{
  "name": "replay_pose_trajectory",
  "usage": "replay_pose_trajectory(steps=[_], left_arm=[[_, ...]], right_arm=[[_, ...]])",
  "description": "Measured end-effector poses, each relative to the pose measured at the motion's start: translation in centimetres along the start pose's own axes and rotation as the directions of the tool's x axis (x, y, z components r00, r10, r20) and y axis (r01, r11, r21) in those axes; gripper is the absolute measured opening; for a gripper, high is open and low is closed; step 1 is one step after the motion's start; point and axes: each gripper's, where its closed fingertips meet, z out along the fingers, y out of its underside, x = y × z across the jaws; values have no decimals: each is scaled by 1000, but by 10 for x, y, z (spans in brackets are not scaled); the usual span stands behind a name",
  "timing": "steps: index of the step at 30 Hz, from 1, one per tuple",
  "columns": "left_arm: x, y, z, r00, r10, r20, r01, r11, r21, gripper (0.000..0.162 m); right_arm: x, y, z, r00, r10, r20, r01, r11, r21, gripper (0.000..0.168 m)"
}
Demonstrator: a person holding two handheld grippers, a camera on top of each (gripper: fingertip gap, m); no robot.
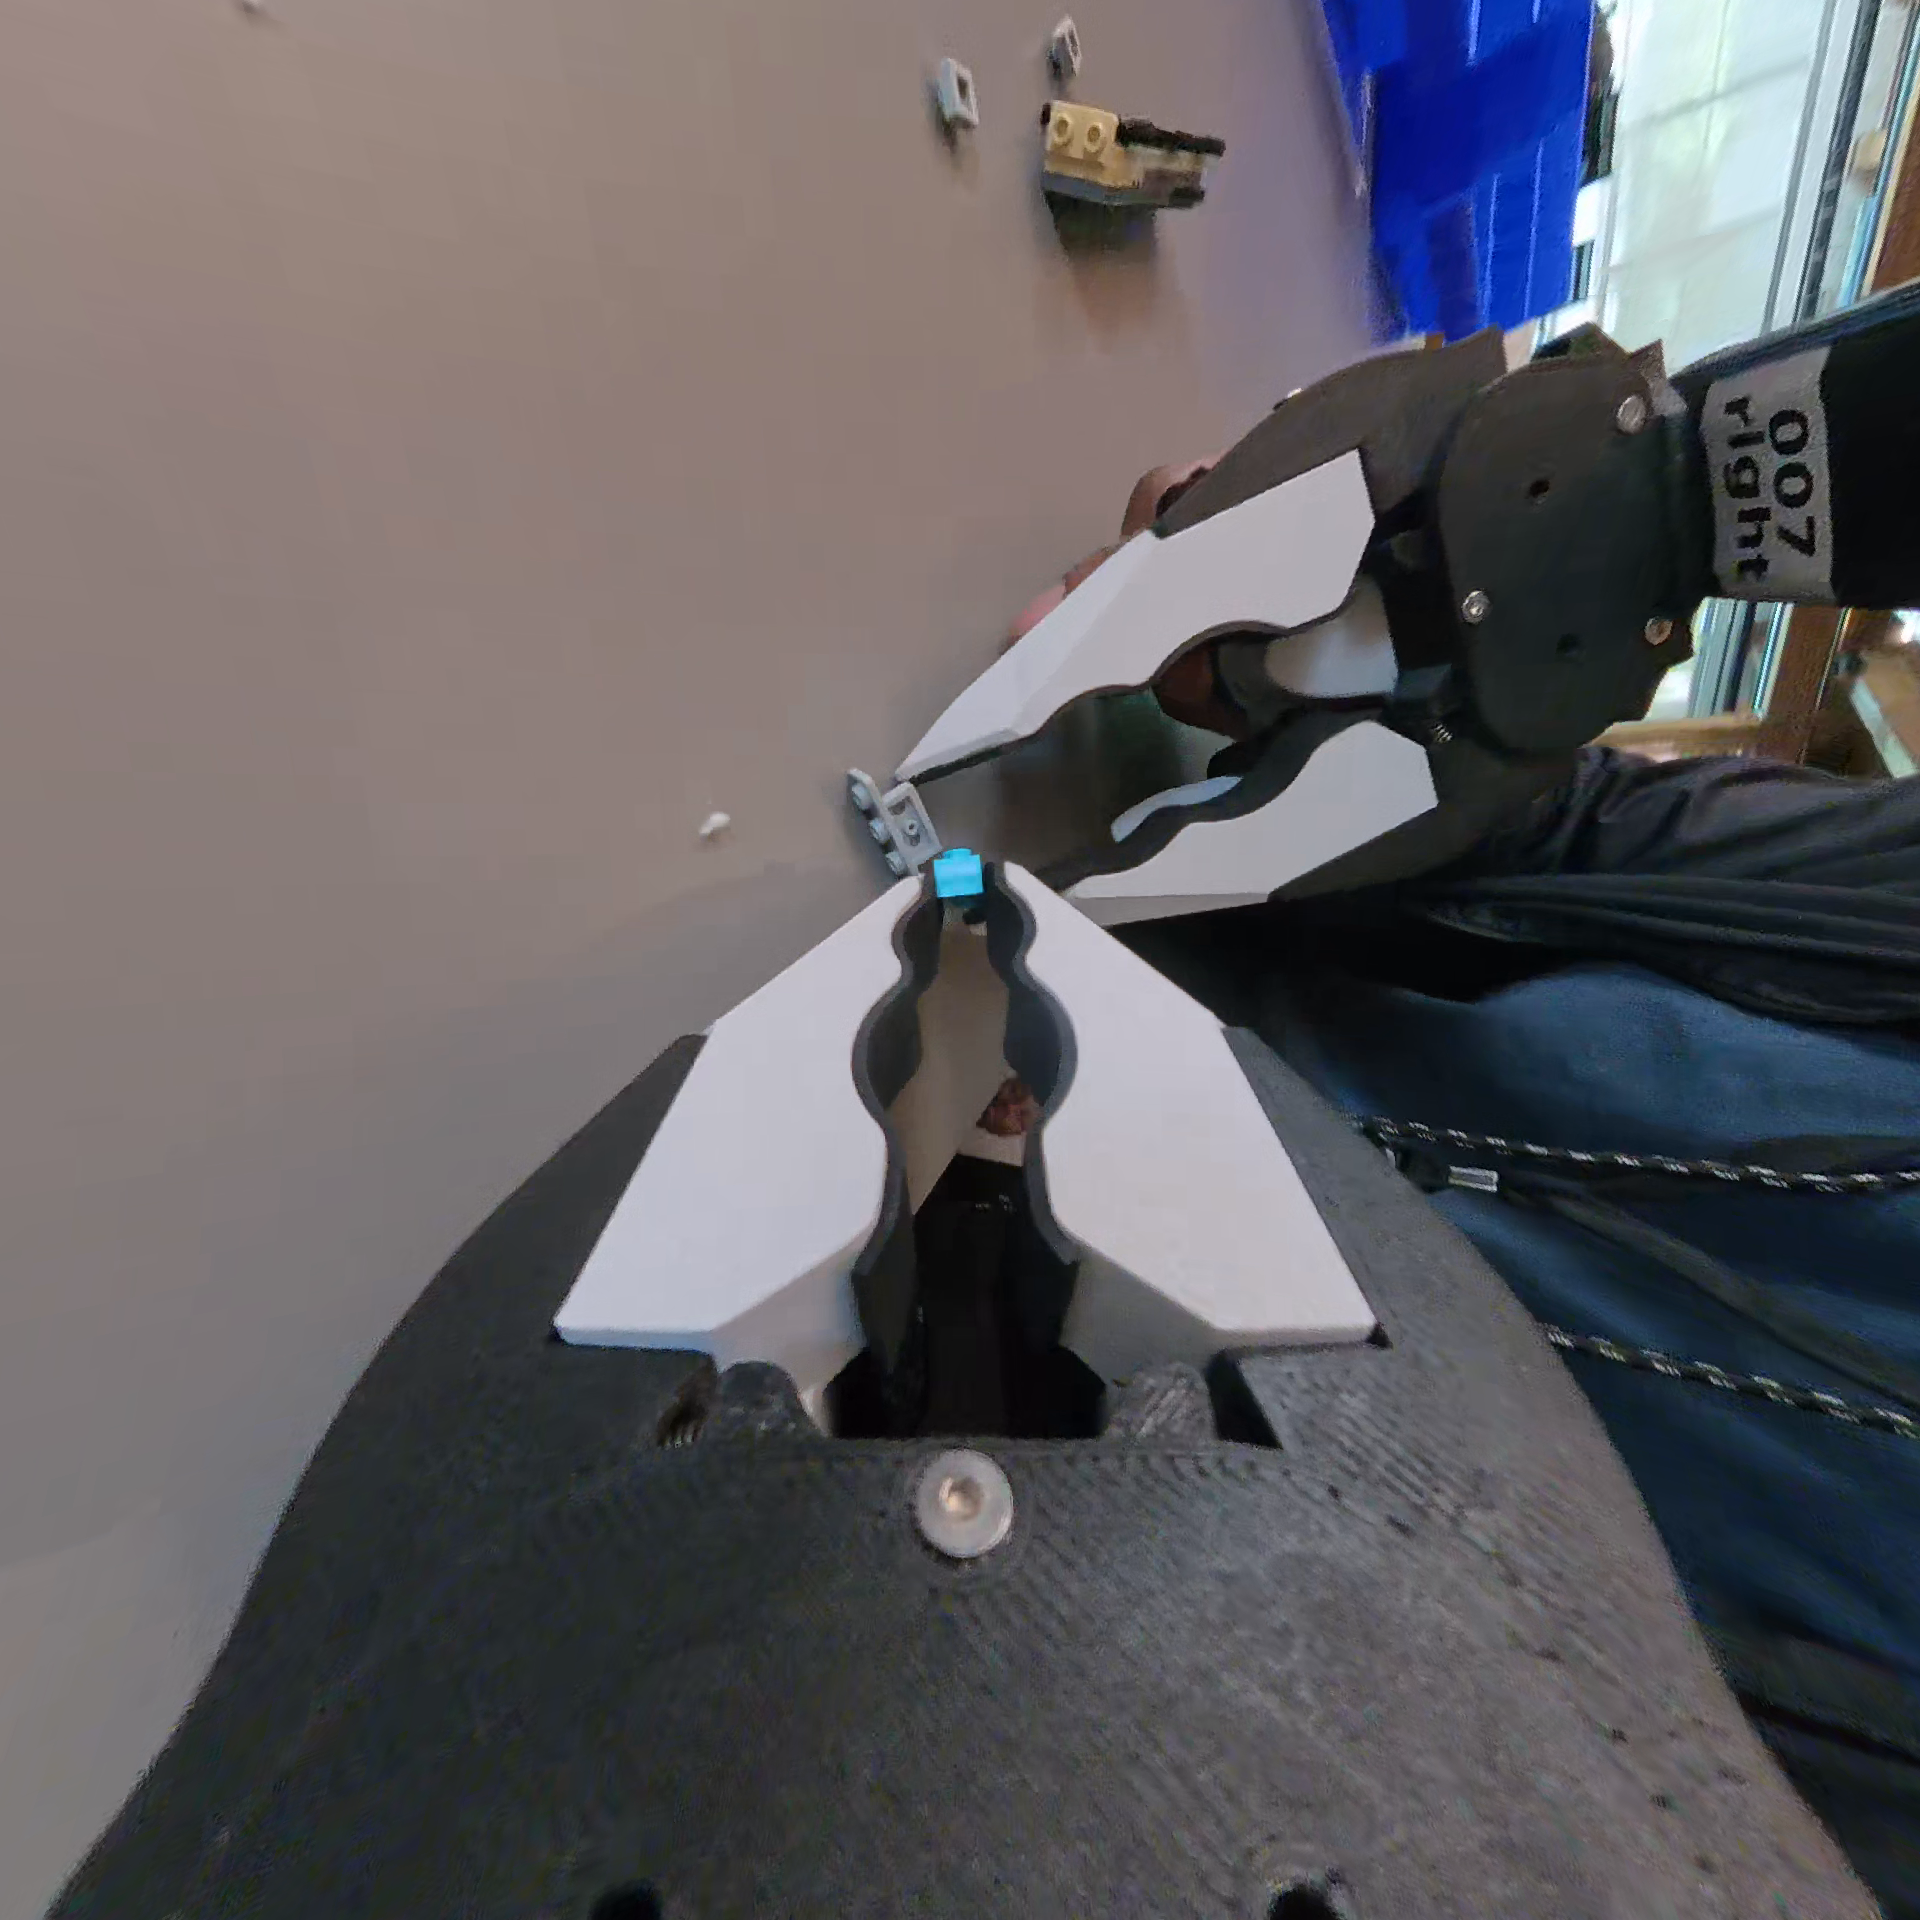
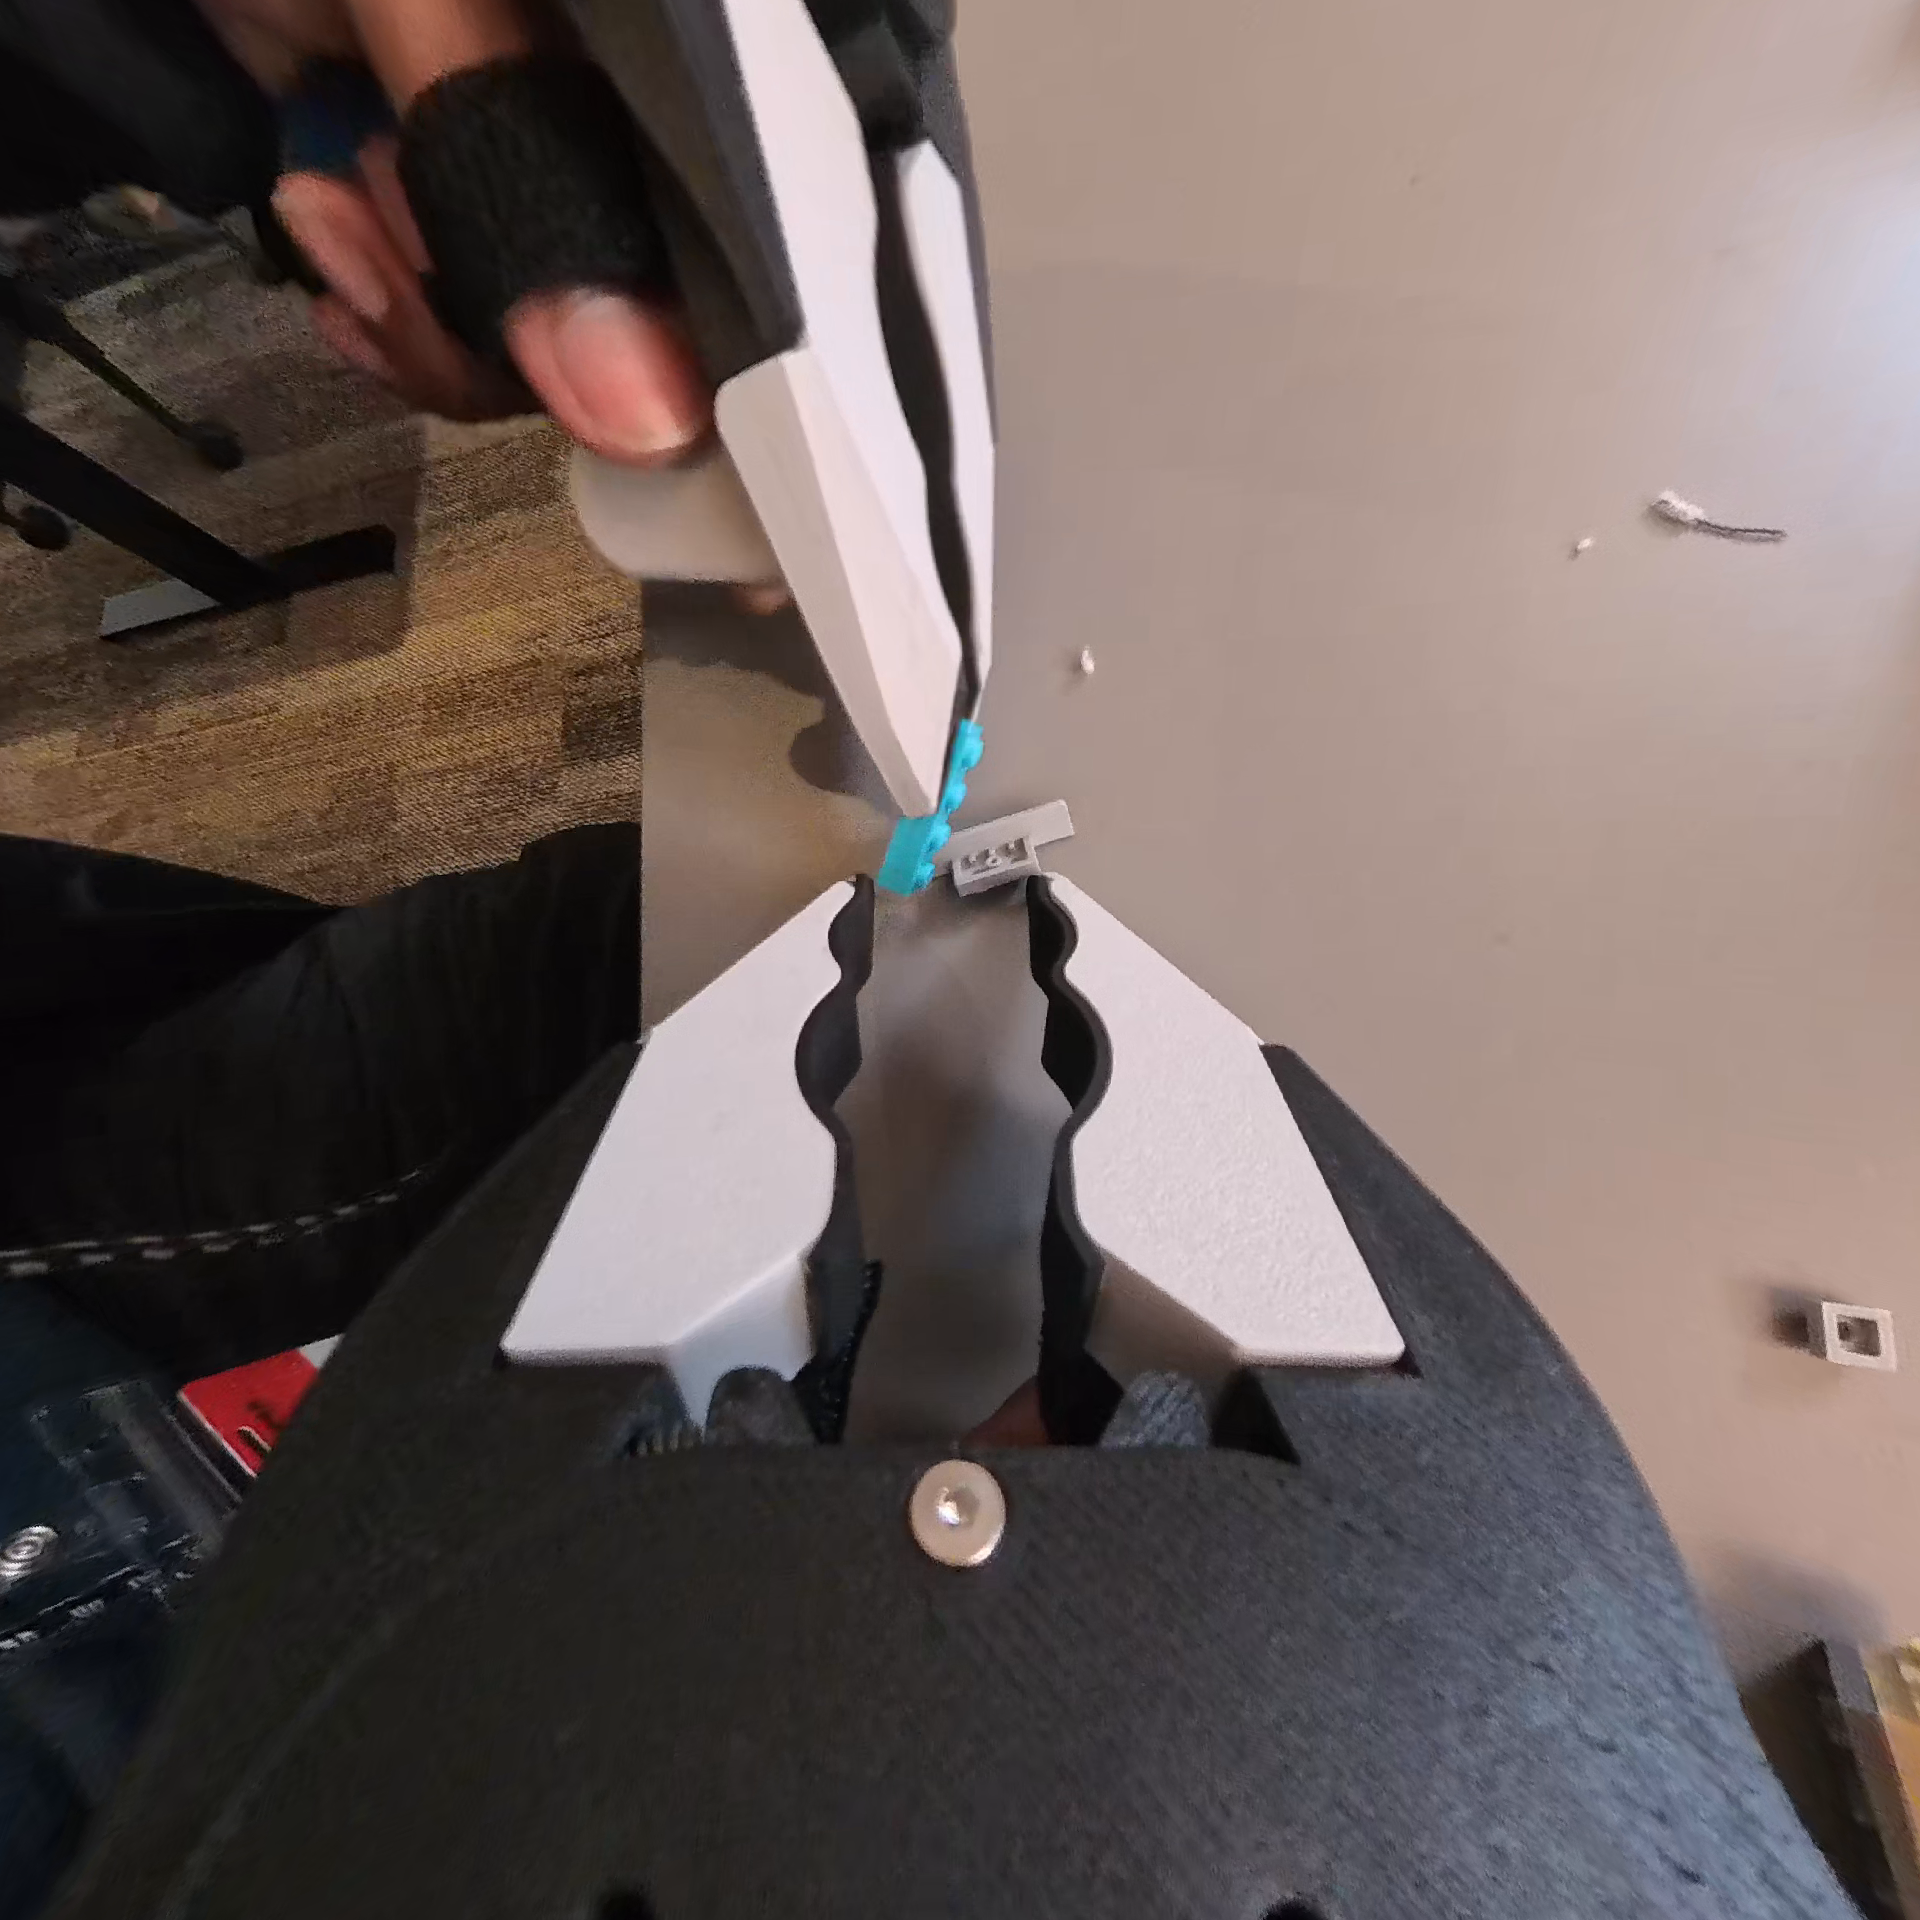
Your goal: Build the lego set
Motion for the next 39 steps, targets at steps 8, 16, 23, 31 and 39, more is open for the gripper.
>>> replay_pose_trajectory(steps=[8,16,23,31,39], left_arm=[[-5,-1,2,998,56,10,-53,977,-205,7],[-9,1,-1,998,62,12,-56,958,-280,8],[-11,-1,-3,995,77,58,-55,950,-308,8],[-9,1,0,997,46,69,-25,962,-270,9],[-10,1,-9,990,62,130,-36,980,-194,23]], right_arm=[[-3,-1,1,999,41,19,-41,999,1,30],[-3,-5,4,997,69,23,-69,997,17,30],[3,-9,7,990,131,-46,-129,991,40,31],[7,-13,12,983,131,-129,-123,990,65,26],[3,-11,11,988,122,-98,-118,992,48,22]])
